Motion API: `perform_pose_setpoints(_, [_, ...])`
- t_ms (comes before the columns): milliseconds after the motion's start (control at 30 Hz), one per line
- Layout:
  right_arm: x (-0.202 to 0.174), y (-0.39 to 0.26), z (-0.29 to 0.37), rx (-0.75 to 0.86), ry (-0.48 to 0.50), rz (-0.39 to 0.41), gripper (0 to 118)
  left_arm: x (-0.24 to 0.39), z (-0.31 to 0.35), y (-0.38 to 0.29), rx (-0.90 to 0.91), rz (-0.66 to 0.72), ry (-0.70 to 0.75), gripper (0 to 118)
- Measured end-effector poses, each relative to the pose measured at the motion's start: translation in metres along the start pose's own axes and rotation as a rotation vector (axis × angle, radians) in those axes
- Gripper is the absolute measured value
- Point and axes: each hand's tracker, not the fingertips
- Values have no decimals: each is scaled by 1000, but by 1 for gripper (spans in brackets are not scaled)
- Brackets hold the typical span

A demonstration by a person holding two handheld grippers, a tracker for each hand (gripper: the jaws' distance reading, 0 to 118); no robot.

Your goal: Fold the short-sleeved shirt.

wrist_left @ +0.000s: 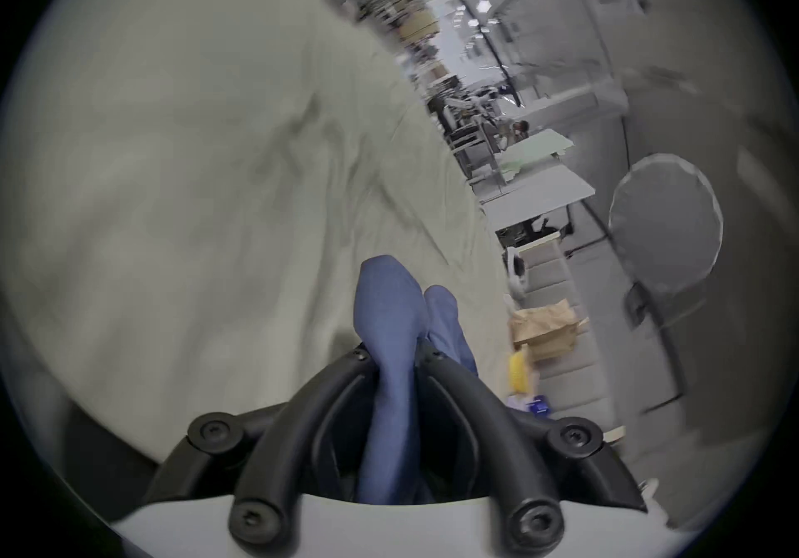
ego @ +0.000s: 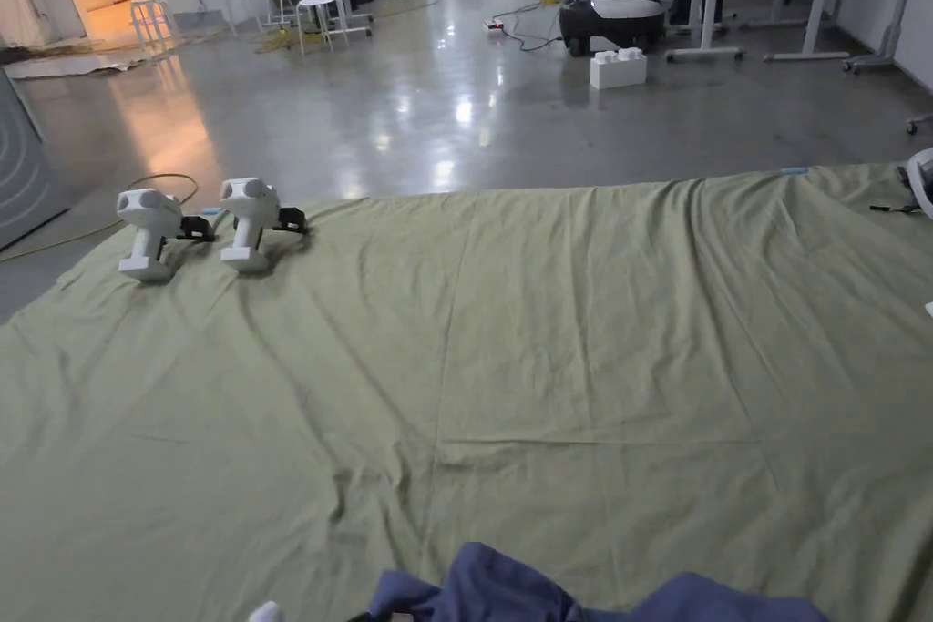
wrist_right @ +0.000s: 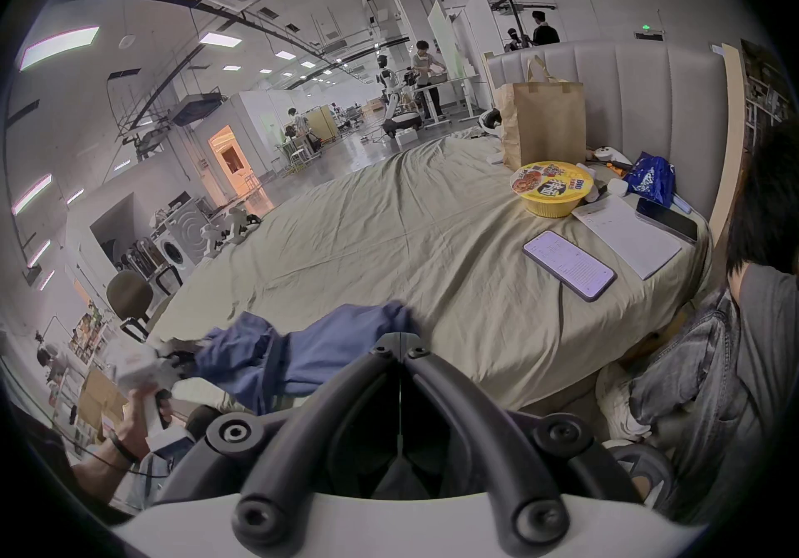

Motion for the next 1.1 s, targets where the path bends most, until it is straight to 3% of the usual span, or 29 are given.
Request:
perform_pose_setpoints(133, [-3, -1, -11, -6, 27, 3, 2, 41, 46, 39, 91, -322, 158, 17])
perform_pose_setpoints(200, [-6, -3, -17, -11, 42, 1, 2, 62, 48, 46, 92, -443, 163, 17])
perform_pose_setpoints(400, [-7, -10, -15, -12, 71, -1, 2, 127, -29, -13, -84, -490, 83, 17])
perform_pose_setpoints(533, [-4, -11, 0, -2, 48, 7, 2, 141, -93, -71, -238, -615, 135, 17])
perform_pose_setpoints(667, [9, -18, 10, 9, 17, -21, 2, 140, -118, -103, -282, -573, 83, 18])
perform_pose_setpoints(700, [12, -19, 7, -1, 8, -32, 2, 138, -123, -105, -288, -566, 92, 21])
perform_pose_setpoints(767, [16, -21, 3, -25, 1, -39, 2, 136, -123, -101, -338, -461, -7, 76])
perform_pose_setpoints(800, [17, -21, 2, -28, -2, -37, 2, 138, -116, -96, -333, -420, -64, 96])
perform_pose_setpoints(900, [18, -23, 6, -19, 12, -30, 2, 146, -86, -78, -233, -462, -61, 99])
perform_pose_setpoints(967, [19, -24, 6, -19, 17, -35, 2, 144, -69, -65, -162, -438, -48, 97])
perform_pose_setpoints(1000, [20, -25, 5, -24, 14, -40, 3, 137, -65, -59, -153, -391, -69, 87])
perform_pose_setpoints(1033, [21, -27, 5, -32, 11, -46, 3, 131, -65, -56, -167, -354, -101, 55])
perform_pose_setpoints(1067, [23, -28, 4, -41, 8, -51, 3, 125, -74, -56, -196, -332, -100, 15])
perform_pose_setpoints(1100, [24, -30, 4, -47, 5, -53, 3, 121, -83, -60, -202, -327, -60, 3])
